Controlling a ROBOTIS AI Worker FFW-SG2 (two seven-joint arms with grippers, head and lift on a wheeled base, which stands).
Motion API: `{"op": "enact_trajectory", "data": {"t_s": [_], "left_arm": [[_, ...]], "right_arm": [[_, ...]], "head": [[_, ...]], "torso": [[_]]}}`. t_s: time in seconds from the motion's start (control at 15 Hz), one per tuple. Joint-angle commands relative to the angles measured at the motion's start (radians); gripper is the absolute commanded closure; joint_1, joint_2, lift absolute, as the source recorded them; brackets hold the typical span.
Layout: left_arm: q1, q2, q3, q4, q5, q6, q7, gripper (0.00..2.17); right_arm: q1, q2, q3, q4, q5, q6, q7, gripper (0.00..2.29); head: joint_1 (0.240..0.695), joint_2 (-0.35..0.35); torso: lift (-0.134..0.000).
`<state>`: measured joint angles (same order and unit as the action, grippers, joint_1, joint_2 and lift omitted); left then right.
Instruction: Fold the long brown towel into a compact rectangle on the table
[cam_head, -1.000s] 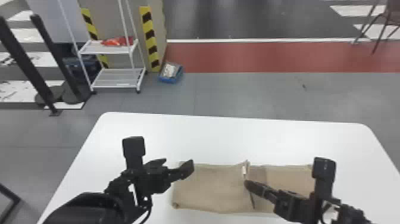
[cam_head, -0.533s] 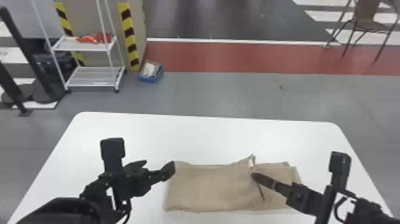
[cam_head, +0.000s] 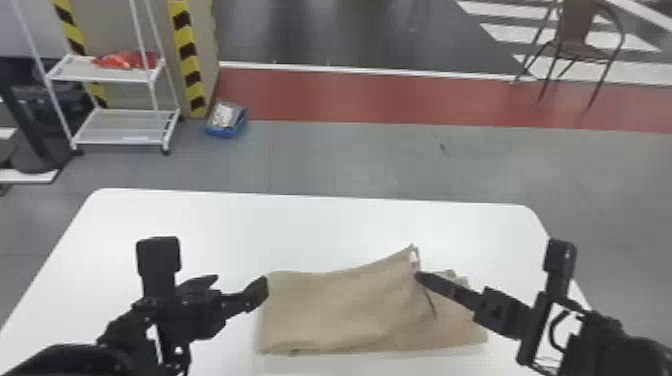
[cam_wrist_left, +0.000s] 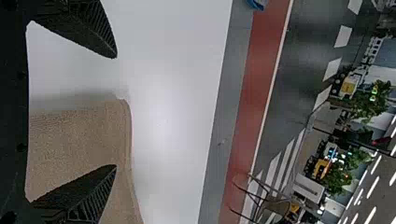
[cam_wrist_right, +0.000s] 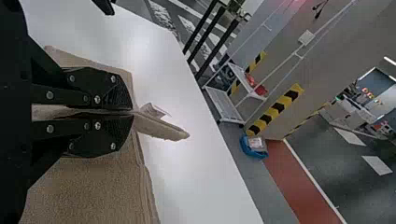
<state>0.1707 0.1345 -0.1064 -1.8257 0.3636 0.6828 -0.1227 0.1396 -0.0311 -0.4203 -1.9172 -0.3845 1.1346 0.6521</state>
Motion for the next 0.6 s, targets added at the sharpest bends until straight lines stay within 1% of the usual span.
{"op": "enact_trajectory", "data": {"t_s": [0.0,0.07,0.27,0.4,0.53], "left_arm": [[0.003,0.001,0.002,-0.001,-0.002,0.001,0.0,0.04],[0.0,-0.001,0.001,-0.001,-0.006,0.001,0.0,0.04],[-0.002,-0.003,-0.006,-0.001,-0.008,0.001,0.001,0.04],[-0.002,-0.004,-0.007,0.0,-0.011,0.001,0.001,0.04],[0.001,-0.004,-0.007,-0.001,-0.014,0.001,0.001,0.04]], "right_arm": [[0.003,-0.009,-0.037,0.029,0.006,0.0,0.023,1.06],[0.017,-0.009,-0.054,0.023,-0.005,0.0,0.041,1.06],[0.023,-0.009,-0.101,0.006,-0.011,0.006,0.06,1.06],[0.003,-0.023,-0.118,0.021,0.004,0.003,0.077,1.06],[-0.015,-0.039,-0.121,0.075,0.01,-0.022,0.095,1.06]], "head": [[0.695,-0.122],[0.695,-0.136],[0.695,-0.154],[0.695,-0.179],[0.695,-0.192]], "torso": [[0.0],[0.0],[0.0],[0.0],[0.0]]}}
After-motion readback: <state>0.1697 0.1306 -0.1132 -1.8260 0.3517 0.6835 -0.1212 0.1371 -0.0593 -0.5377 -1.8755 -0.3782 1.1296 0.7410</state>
